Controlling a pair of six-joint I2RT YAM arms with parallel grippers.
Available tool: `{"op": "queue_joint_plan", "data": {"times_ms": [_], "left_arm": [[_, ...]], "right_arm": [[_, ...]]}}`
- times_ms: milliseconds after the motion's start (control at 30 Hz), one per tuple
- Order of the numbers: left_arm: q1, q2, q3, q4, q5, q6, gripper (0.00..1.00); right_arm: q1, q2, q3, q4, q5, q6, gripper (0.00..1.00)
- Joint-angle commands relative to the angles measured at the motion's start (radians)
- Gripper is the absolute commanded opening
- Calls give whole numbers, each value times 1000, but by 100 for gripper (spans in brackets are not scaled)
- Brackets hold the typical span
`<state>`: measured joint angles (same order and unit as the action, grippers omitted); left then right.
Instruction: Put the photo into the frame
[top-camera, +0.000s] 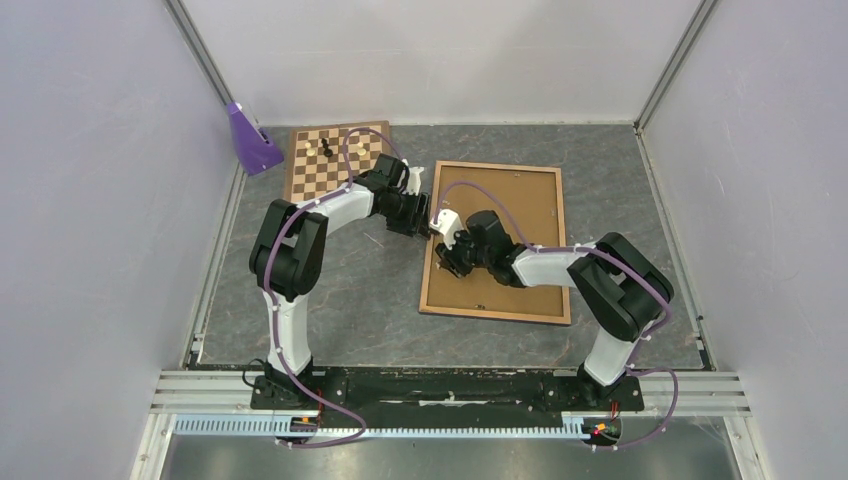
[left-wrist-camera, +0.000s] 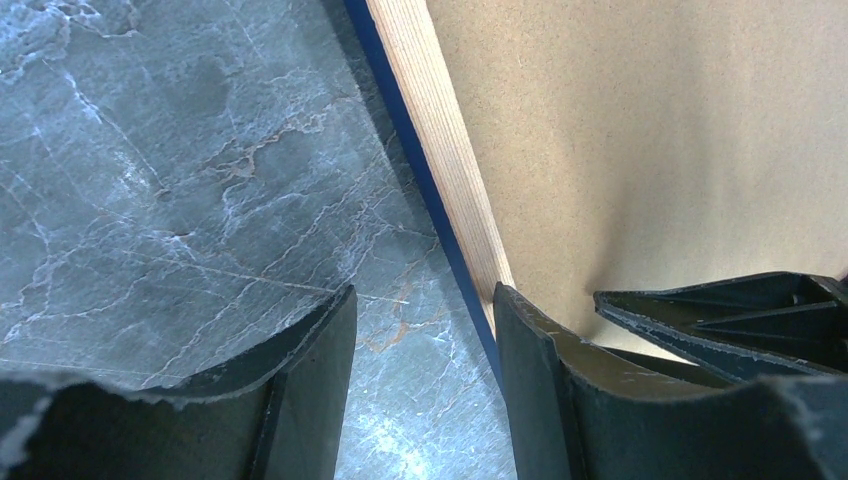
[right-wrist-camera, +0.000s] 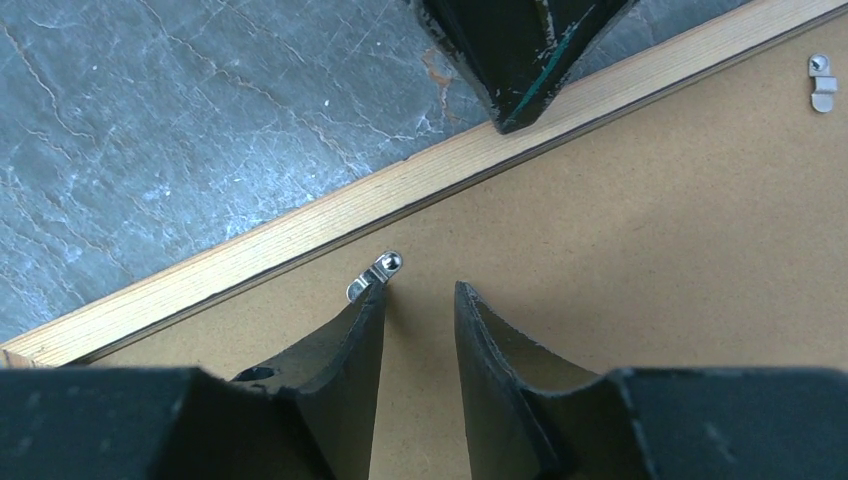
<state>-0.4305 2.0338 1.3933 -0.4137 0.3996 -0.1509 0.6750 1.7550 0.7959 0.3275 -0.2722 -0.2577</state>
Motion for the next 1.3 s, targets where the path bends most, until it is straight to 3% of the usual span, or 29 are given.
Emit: {"op": "queue_joint_plan", "data": {"times_ms": [0,1267], "left_arm": [[-1,-3,-20,1,-13,-36,59],[-1,-1,-33,-1,-4,-39,59]], "right_arm": [[17,-32,-9,5,-20,18,35],[32,54,80,-8,94,46,32]]}}
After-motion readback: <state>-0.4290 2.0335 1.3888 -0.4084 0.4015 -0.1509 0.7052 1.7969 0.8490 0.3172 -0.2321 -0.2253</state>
